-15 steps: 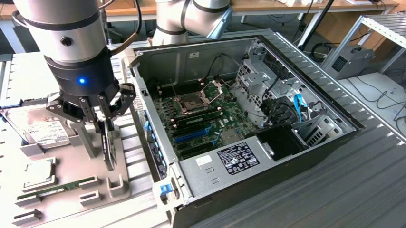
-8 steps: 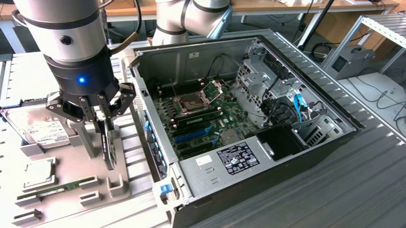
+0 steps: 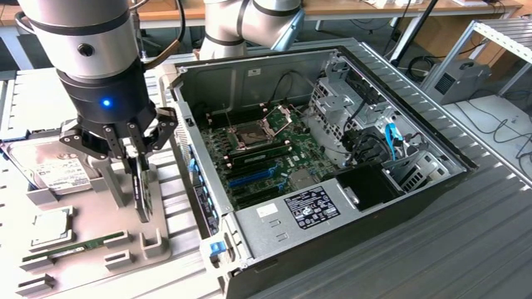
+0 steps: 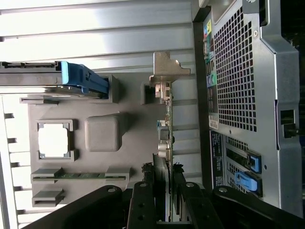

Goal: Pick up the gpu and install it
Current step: 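Pick up the gpu and move the gpu toward the slot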

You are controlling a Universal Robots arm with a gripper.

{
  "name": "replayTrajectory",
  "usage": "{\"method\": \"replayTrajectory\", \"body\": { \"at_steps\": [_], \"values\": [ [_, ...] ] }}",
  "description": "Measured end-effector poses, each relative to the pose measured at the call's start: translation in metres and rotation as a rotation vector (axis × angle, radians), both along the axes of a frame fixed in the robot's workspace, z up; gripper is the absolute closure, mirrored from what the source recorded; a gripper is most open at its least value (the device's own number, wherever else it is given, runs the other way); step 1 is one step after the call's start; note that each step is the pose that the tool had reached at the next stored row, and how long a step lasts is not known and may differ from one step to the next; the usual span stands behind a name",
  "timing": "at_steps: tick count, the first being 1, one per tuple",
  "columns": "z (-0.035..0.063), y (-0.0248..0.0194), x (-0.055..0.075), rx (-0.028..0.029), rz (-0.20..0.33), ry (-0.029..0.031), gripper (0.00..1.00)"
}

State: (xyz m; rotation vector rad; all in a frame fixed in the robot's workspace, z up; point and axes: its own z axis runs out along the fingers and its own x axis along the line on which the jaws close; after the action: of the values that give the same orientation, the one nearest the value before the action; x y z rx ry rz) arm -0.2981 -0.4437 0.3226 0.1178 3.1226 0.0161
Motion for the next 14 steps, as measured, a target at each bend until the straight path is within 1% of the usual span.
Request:
{"method": "replayTrajectory", "body": {
  "at_steps": [11, 14],
  "values": [
    [0.0014, 0.0001, 0.0, -0.0005, 0.0, -0.0001, 0.74],
    [0.0017, 0.0002, 0.0, -0.0019, 0.0, 0.0001, 0.74]
  ]
}}
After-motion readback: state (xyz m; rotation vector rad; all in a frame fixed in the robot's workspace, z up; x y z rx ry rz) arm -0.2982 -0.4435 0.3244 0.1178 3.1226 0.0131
